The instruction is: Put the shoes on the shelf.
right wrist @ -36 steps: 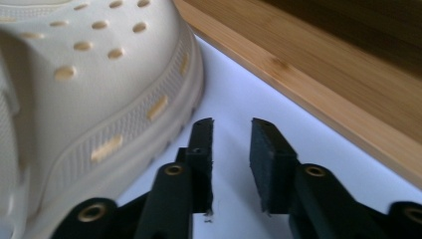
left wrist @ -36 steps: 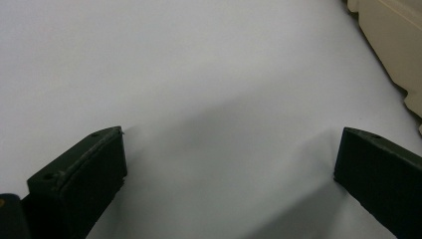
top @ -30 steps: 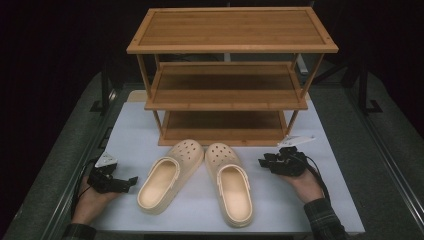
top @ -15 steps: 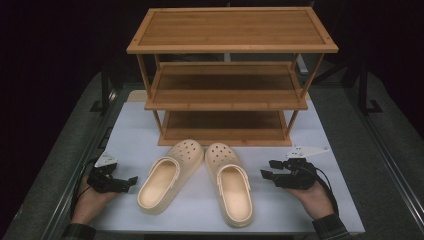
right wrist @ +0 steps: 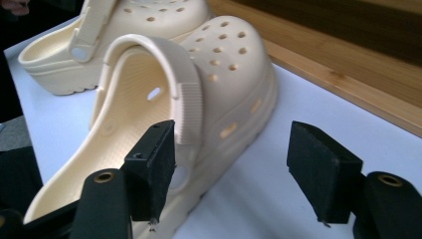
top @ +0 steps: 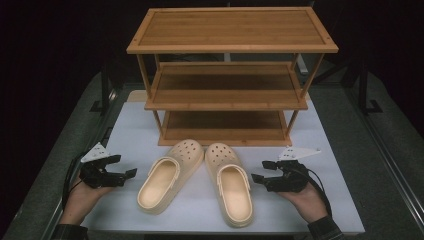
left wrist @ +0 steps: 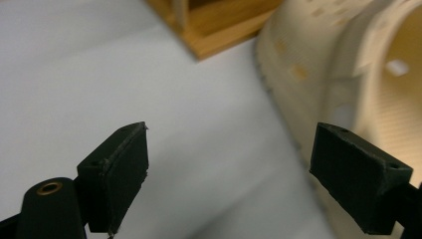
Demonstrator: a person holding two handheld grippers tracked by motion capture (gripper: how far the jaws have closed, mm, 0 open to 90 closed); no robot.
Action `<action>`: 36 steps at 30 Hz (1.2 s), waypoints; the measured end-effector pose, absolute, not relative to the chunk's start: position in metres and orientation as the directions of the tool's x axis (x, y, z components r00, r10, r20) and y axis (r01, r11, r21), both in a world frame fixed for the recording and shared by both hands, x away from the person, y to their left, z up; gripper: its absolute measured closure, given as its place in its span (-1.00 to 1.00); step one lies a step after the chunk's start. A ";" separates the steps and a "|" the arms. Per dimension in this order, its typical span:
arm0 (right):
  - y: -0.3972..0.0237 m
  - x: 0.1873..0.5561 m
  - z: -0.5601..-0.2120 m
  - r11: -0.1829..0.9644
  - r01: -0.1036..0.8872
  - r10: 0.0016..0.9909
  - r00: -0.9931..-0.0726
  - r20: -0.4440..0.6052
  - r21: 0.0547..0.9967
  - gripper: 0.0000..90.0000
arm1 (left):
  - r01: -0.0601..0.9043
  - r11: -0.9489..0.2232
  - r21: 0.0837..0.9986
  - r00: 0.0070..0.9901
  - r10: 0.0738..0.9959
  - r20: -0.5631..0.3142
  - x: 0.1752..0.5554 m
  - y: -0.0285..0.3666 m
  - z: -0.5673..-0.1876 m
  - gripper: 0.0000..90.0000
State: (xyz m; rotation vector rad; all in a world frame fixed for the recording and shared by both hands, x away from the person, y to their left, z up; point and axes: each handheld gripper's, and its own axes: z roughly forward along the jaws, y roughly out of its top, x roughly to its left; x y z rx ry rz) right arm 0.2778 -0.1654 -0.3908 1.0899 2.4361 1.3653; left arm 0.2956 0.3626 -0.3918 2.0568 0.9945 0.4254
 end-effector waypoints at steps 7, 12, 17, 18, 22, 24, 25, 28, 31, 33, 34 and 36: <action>-0.150 0.280 -0.393 0.341 0.512 0.629 -0.747 0.214 0.788 -0.23 | 0.432 -0.419 0.799 0.717 0.696 -0.023 0.296 0.334 -0.379 -0.66; -0.139 0.285 -0.395 0.350 0.506 0.618 -0.757 0.212 0.788 -0.20 | 0.413 -0.448 0.793 0.751 0.660 -0.019 0.304 0.314 -0.380 -0.52; -0.130 0.289 -0.398 0.358 0.504 0.611 -0.763 0.211 0.786 -0.14 | 0.392 -0.475 0.788 0.777 0.629 -0.007 0.314 0.296 -0.381 -0.44; -0.128 0.290 -0.399 0.360 0.507 0.611 -0.763 0.213 0.783 -0.13 | 0.389 -0.478 0.787 0.780 0.625 -0.006 0.316 0.294 -0.381 -0.42; -0.123 0.294 -0.403 0.372 0.508 0.615 -0.762 0.204 0.777 -0.07 | 0.394 -0.505 0.768 0.792 0.611 -0.004 0.324 0.286 -0.388 -0.27; -0.121 0.295 -0.404 0.376 0.508 0.615 -0.763 0.202 0.775 -0.05 | 0.398 -0.509 0.764 0.792 0.610 -0.007 0.325 0.284 -0.391 -0.20; -0.120 0.295 -0.404 0.379 0.508 0.615 -0.763 0.199 0.774 -0.05 | 0.395 -0.513 0.763 0.796 0.606 -0.005 0.326 0.282 -0.392 -0.15; -0.117 0.296 -0.407 0.389 0.507 0.623 -0.760 0.186 0.769 0.00 | 0.395 -0.511 0.764 0.796 0.606 -0.006 0.327 0.280 -0.393 0.06; -0.116 0.298 -0.408 0.388 0.507 0.630 -0.756 0.180 0.770 0.12 | 0.389 -0.515 0.764 0.798 0.603 0.000 0.328 0.277 -0.394 0.23; -0.115 0.298 -0.408 0.383 0.508 0.629 -0.755 0.185 0.771 0.18 | 0.383 -0.522 0.762 0.800 0.600 0.009 0.327 0.276 -0.394 0.33; -0.114 0.298 -0.408 0.385 0.505 0.631 -0.755 0.179 0.772 0.21 | 0.378 -0.529 0.760 0.800 0.600 0.020 0.326 0.275 -0.393 0.35; -0.115 0.296 -0.406 0.389 0.495 0.636 -0.754 0.162 0.777 0.33 | 0.379 -0.534 0.755 0.794 0.608 0.031 0.325 0.275 -0.392 0.42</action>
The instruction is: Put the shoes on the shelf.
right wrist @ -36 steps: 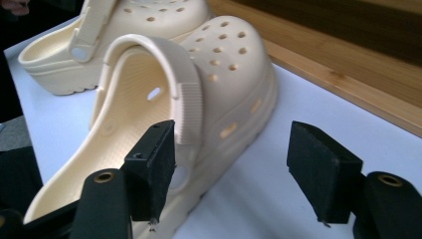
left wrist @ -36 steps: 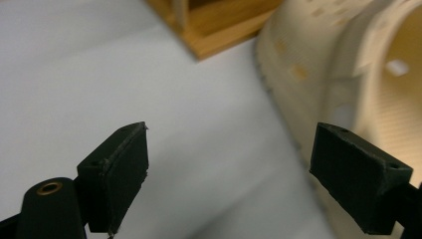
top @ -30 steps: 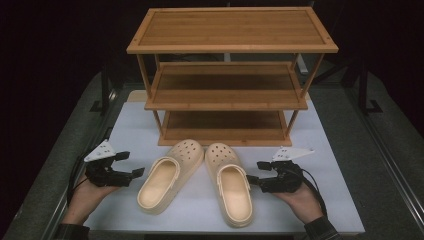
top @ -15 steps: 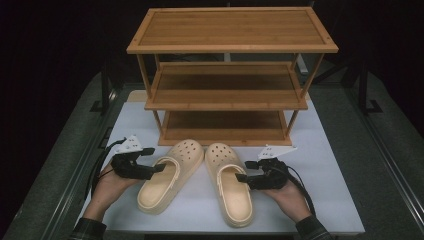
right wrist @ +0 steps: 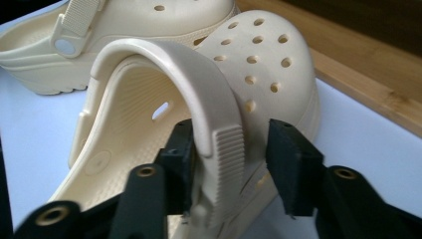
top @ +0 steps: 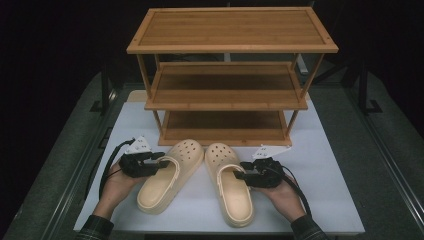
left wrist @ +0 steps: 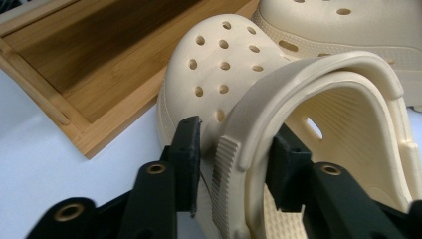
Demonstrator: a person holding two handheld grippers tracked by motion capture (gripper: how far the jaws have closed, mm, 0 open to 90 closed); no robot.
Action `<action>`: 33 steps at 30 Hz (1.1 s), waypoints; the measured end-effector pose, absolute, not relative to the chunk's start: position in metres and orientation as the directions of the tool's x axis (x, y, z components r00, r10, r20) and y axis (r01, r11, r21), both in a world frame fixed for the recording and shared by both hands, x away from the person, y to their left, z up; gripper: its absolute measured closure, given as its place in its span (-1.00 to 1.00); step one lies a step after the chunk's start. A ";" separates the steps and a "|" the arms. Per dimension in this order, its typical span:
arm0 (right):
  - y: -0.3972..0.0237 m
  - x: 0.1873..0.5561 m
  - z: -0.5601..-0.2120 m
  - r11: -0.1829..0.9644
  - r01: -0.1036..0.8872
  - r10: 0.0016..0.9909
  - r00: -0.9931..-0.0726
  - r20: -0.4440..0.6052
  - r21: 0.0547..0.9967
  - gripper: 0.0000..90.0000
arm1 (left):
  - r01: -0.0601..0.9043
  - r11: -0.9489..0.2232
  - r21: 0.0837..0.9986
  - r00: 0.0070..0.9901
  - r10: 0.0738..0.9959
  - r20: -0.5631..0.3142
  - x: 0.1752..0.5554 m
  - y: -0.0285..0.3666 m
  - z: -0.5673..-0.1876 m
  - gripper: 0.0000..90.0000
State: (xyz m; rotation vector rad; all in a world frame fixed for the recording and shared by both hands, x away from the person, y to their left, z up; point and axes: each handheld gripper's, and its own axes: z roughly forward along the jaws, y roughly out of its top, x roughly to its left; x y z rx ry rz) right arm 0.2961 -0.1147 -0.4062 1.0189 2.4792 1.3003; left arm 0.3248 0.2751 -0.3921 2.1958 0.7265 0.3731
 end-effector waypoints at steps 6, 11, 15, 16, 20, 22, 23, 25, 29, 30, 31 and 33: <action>-0.117 0.294 -0.404 0.398 0.474 0.647 -0.752 0.125 0.786 0.51 | 0.375 -0.546 0.749 0.788 0.613 0.052 0.323 0.274 -0.390 0.52; -0.119 0.293 -0.400 0.404 0.455 0.663 -0.743 0.089 0.794 0.63 | 0.371 -0.553 0.746 0.781 0.621 0.072 0.322 0.274 -0.389 0.59; -0.124 0.293 -0.398 0.402 0.448 0.675 -0.734 0.072 0.799 0.67 | 0.362 -0.565 0.742 0.776 0.623 0.095 0.320 0.272 -0.388 0.63; -0.125 0.294 -0.398 0.400 0.449 0.676 -0.733 0.074 0.799 0.67 | 0.361 -0.566 0.741 0.775 0.624 0.099 0.320 0.272 -0.388 0.63; -0.128 0.294 -0.397 0.398 0.449 0.679 -0.730 0.072 0.800 0.69 | 0.364 -0.563 0.742 0.765 0.635 0.107 0.319 0.271 -0.386 0.67; -0.130 0.294 -0.395 0.399 0.445 0.681 -0.730 0.066 0.802 0.69 | 0.372 -0.547 0.750 0.759 0.645 0.095 0.319 0.270 -0.385 0.68; -0.131 0.294 -0.394 0.402 0.442 0.681 -0.730 0.062 0.802 0.70 | 0.369 -0.545 0.753 0.757 0.646 0.096 0.319 0.270 -0.385 0.68; -0.134 0.294 -0.392 0.399 0.442 0.684 -0.727 0.060 0.803 0.70 | 0.364 -0.545 0.755 0.757 0.645 0.102 0.318 0.269 -0.383 0.68; -0.142 0.296 -0.387 0.391 0.434 0.702 -0.711 0.042 0.812 0.70 | 0.361 -0.532 0.766 0.749 0.655 0.102 0.317 0.266 -0.379 0.68; -0.145 0.298 -0.386 0.384 0.434 0.706 -0.707 0.044 0.815 0.70 | 0.359 -0.532 0.767 0.749 0.655 0.104 0.317 0.265 -0.378 0.68; -0.148 0.299 -0.384 0.379 0.436 0.711 -0.702 0.045 0.816 0.70 | 0.361 -0.529 0.768 0.746 0.658 0.102 0.318 0.264 -0.377 0.68; -0.152 0.304 -0.382 0.369 0.438 0.722 -0.691 0.044 0.820 0.70 | 0.355 -0.526 0.773 0.745 0.658 0.106 0.320 0.260 -0.375 0.68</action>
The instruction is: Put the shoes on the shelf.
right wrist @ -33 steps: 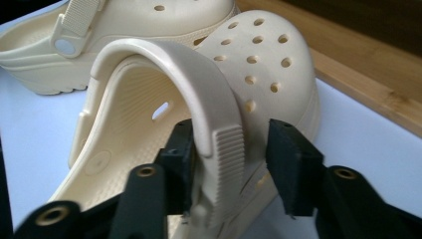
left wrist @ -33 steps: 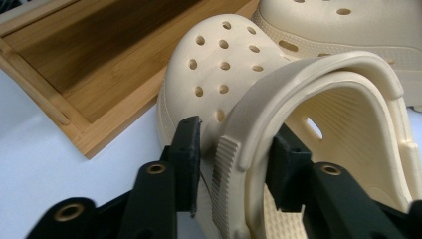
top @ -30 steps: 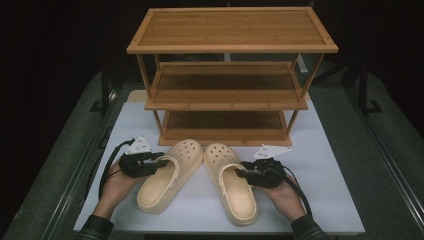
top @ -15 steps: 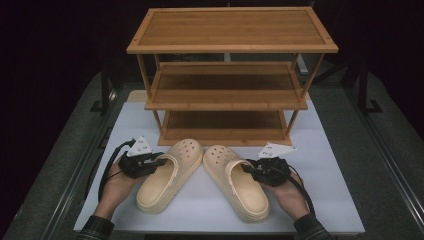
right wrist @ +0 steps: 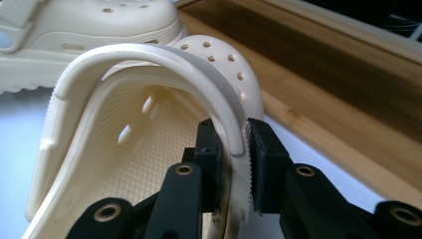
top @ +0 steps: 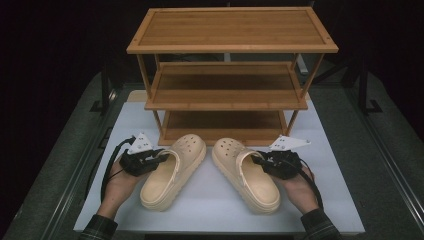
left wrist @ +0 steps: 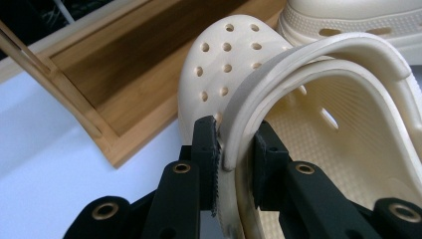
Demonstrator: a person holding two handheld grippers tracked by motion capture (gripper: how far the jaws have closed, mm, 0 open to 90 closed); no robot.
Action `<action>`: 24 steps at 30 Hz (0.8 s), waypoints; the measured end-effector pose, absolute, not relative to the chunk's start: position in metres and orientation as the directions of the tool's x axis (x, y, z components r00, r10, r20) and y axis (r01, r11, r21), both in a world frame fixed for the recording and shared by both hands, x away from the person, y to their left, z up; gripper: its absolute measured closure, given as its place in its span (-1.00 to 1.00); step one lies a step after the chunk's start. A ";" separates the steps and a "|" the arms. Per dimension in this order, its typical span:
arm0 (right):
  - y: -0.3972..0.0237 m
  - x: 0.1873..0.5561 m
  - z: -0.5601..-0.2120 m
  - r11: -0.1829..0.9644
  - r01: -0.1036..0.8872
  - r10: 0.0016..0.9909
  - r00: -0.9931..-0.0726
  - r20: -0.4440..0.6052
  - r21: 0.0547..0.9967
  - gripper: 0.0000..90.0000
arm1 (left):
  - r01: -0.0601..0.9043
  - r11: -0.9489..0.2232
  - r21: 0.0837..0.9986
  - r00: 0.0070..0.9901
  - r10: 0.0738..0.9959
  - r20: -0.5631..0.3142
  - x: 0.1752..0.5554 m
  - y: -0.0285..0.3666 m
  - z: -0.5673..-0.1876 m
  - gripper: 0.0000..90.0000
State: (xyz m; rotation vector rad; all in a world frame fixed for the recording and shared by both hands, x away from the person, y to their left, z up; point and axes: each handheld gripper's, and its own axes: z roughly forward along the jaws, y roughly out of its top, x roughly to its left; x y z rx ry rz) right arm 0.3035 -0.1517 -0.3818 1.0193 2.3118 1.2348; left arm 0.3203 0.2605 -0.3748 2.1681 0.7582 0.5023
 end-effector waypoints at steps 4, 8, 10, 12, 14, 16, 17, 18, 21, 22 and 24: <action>-0.158 0.315 -0.379 0.356 0.441 0.742 -0.669 0.037 0.824 0.70 | 0.348 -0.520 0.780 0.742 0.662 0.110 0.327 0.252 -0.372 0.68; -0.165 0.330 -0.377 0.338 0.445 0.763 -0.646 0.036 0.829 0.70 | 0.342 -0.521 0.782 0.737 0.665 0.120 0.335 0.243 -0.370 0.68; -0.168 0.337 -0.376 0.332 0.449 0.772 -0.634 0.035 0.829 0.70 | 0.343 -0.517 0.784 0.733 0.669 0.121 0.340 0.238 -0.370 0.68; -0.170 0.345 -0.377 0.326 0.450 0.781 -0.624 0.032 0.831 0.70 | 0.344 -0.504 0.792 0.728 0.676 0.114 0.347 0.232 -0.372 0.68; -0.171 0.352 -0.377 0.316 0.449 0.789 -0.613 0.031 0.836 0.70 | 0.343 -0.501 0.795 0.728 0.677 0.112 0.352 0.227 -0.373 0.68; -0.171 0.358 -0.379 0.310 0.451 0.797 -0.603 0.030 0.837 0.69 | 0.342 -0.503 0.794 0.722 0.681 0.120 0.358 0.221 -0.374 0.68; -0.170 0.362 -0.380 0.309 0.457 0.800 -0.599 0.032 0.834 0.69 | 0.342 -0.503 0.794 0.718 0.685 0.124 0.361 0.219 -0.375 0.68; -0.170 0.365 -0.381 0.315 0.456 0.802 -0.597 0.024 0.832 0.69 | 0.345 -0.498 0.796 0.711 0.692 0.124 0.364 0.216 -0.376 0.68; -0.165 0.374 -0.381 0.325 0.459 0.809 -0.588 0.007 0.827 0.69 | 0.335 -0.507 0.795 0.701 0.698 0.150 0.373 0.208 -0.377 0.68; -0.165 0.377 -0.381 0.328 0.454 0.809 -0.587 0.001 0.829 0.69 | 0.331 -0.503 0.799 0.694 0.703 0.155 0.376 0.206 -0.378 0.68; -0.162 0.383 -0.382 0.326 0.460 0.813 -0.582 0.003 0.826 0.69 | 0.327 -0.510 0.796 0.681 0.711 0.176 0.383 0.201 -0.379 0.68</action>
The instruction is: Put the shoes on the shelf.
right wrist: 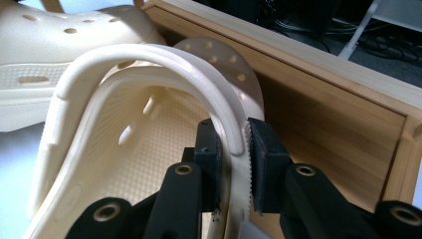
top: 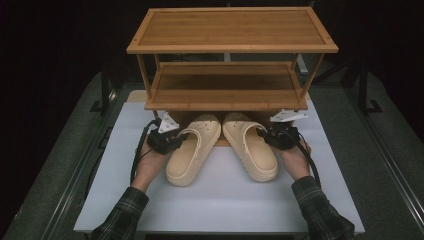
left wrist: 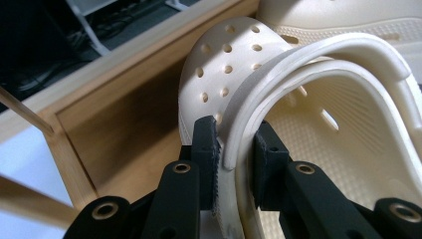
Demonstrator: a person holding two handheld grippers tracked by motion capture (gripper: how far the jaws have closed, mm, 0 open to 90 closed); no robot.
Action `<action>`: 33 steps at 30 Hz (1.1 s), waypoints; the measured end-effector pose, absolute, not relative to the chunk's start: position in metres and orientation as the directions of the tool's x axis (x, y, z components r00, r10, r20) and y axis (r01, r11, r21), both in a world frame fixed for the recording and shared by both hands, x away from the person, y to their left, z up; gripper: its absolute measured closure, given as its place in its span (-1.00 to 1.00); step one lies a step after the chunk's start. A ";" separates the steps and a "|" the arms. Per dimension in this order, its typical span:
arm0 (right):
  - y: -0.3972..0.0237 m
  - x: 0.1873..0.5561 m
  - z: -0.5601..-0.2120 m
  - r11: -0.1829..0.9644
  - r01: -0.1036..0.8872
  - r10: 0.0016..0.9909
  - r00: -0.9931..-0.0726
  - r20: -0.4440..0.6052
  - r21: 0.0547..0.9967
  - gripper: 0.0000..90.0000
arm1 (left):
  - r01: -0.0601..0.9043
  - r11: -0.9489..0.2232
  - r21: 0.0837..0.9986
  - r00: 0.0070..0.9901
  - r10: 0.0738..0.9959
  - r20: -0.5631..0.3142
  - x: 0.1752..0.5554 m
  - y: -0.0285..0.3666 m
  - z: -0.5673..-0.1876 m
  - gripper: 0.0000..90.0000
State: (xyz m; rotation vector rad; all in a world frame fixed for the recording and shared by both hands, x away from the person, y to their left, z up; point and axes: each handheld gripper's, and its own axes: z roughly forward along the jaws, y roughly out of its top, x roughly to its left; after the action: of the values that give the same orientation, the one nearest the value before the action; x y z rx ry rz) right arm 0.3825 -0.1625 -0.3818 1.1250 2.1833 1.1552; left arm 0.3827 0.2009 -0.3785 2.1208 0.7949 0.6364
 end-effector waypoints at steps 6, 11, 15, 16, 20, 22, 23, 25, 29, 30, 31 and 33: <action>-0.157 0.396 -0.384 0.318 0.453 0.826 -0.564 -0.008 0.833 0.69 | 0.336 -0.518 0.787 0.655 0.729 0.200 0.398 0.190 -0.381 0.68; -0.155 0.403 -0.389 0.307 0.452 0.839 -0.545 -0.014 0.837 0.69 | 0.351 -0.498 0.793 0.626 0.755 0.196 0.406 0.182 -0.386 0.68; -0.155 0.405 -0.393 0.301 0.454 0.845 -0.534 -0.014 0.838 0.69 | 0.352 -0.496 0.794 0.613 0.763 0.205 0.409 0.175 -0.390 0.67; -0.154 0.406 -0.393 0.298 0.456 0.849 -0.529 -0.014 0.839 0.69 | 0.350 -0.497 0.794 0.610 0.764 0.210 0.409 0.173 -0.390 0.67; -0.151 0.409 -0.395 0.314 0.465 0.850 -0.527 -0.026 0.828 0.68 | 0.354 -0.499 0.791 0.613 0.763 0.207 0.410 0.169 -0.391 0.65; -0.149 0.410 -0.395 0.318 0.464 0.850 -0.526 -0.032 0.827 0.67 | 0.351 -0.502 0.790 0.610 0.763 0.214 0.410 0.168 -0.391 0.64; -0.149 0.411 -0.395 0.320 0.464 0.849 -0.528 -0.033 0.826 0.67 | 0.353 -0.499 0.792 0.610 0.764 0.210 0.410 0.168 -0.391 0.63; -0.147 0.411 -0.395 0.325 0.464 0.848 -0.529 -0.037 0.824 0.65 | 0.355 -0.489 0.796 0.614 0.765 0.196 0.411 0.169 -0.392 0.59; -0.147 0.411 -0.395 0.318 0.468 0.846 -0.532 -0.024 0.825 0.59 | 0.359 -0.471 0.806 0.622 0.764 0.170 0.410 0.169 -0.391 0.44; -0.148 0.411 -0.394 0.307 0.474 0.845 -0.535 -0.008 0.825 0.55 | 0.355 -0.478 0.803 0.626 0.760 0.176 0.409 0.170 -0.391 0.39; -0.149 0.411 -0.394 0.304 0.475 0.845 -0.535 -0.003 0.826 0.49 | 0.354 -0.478 0.804 0.629 0.758 0.173 0.408 0.170 -0.390 0.32; -0.151 0.409 -0.392 0.296 0.485 0.843 -0.537 0.013 0.823 0.36 | 0.350 -0.470 0.810 0.628 0.759 0.169 0.405 0.173 -0.388 0.17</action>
State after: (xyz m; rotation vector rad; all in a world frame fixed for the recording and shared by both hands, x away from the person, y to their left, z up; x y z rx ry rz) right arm 0.4088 -0.1506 -0.3924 1.1866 2.1446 1.1352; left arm 0.4050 0.1733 -0.3880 2.0761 0.8662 0.6741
